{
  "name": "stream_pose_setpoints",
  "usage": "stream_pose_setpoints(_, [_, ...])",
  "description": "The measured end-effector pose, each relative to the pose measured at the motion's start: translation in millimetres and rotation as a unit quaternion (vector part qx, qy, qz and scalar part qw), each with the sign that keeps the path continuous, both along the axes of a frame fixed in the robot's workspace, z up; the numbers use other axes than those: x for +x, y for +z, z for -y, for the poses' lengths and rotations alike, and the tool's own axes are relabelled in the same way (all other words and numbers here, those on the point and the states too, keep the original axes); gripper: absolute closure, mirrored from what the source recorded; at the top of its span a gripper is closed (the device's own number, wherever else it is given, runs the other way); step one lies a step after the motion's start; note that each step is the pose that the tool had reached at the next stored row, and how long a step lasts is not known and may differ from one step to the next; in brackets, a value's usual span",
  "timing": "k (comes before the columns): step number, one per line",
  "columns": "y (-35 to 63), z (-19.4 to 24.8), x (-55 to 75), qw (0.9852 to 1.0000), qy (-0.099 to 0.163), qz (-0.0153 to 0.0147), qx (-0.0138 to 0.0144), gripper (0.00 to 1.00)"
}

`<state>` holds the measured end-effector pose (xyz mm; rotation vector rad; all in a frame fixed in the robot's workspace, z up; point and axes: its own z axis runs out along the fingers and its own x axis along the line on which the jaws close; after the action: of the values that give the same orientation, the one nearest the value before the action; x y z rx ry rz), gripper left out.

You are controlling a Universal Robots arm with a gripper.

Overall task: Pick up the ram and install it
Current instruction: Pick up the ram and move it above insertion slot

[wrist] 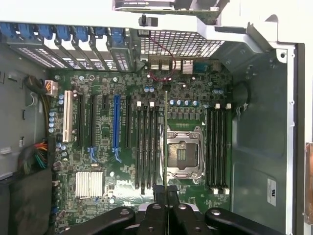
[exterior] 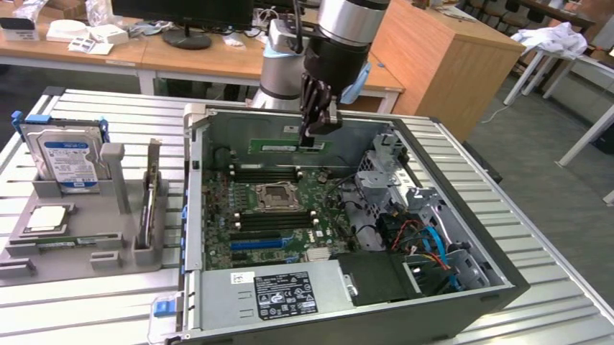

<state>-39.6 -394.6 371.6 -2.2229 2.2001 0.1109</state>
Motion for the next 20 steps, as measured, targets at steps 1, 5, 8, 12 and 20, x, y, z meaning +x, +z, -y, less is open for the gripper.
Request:
stream_pose_setpoints(1, [-1.2, 0.0, 0.0, 1.0000, 0.000, 0.0000, -0.0001, 0.88])
stream_pose_setpoints(5, [-5.7, 0.0, 0.0, 1.0000, 0.000, -0.0001, -0.0001, 0.88])
stream_pose_setpoints(8, [-9.3, 0.0, 0.0, 1.0000, 0.000, 0.0000, 0.0000, 0.88])
stream_pose_setpoints(12, [-13.6, 0.0, 0.0, 1.0000, 0.000, 0.0000, 0.0000, 0.88])
stream_pose_setpoints(20, [-22.7, 0.0, 0.0, 1.0000, 0.000, 0.0000, -0.0001, 0.88])
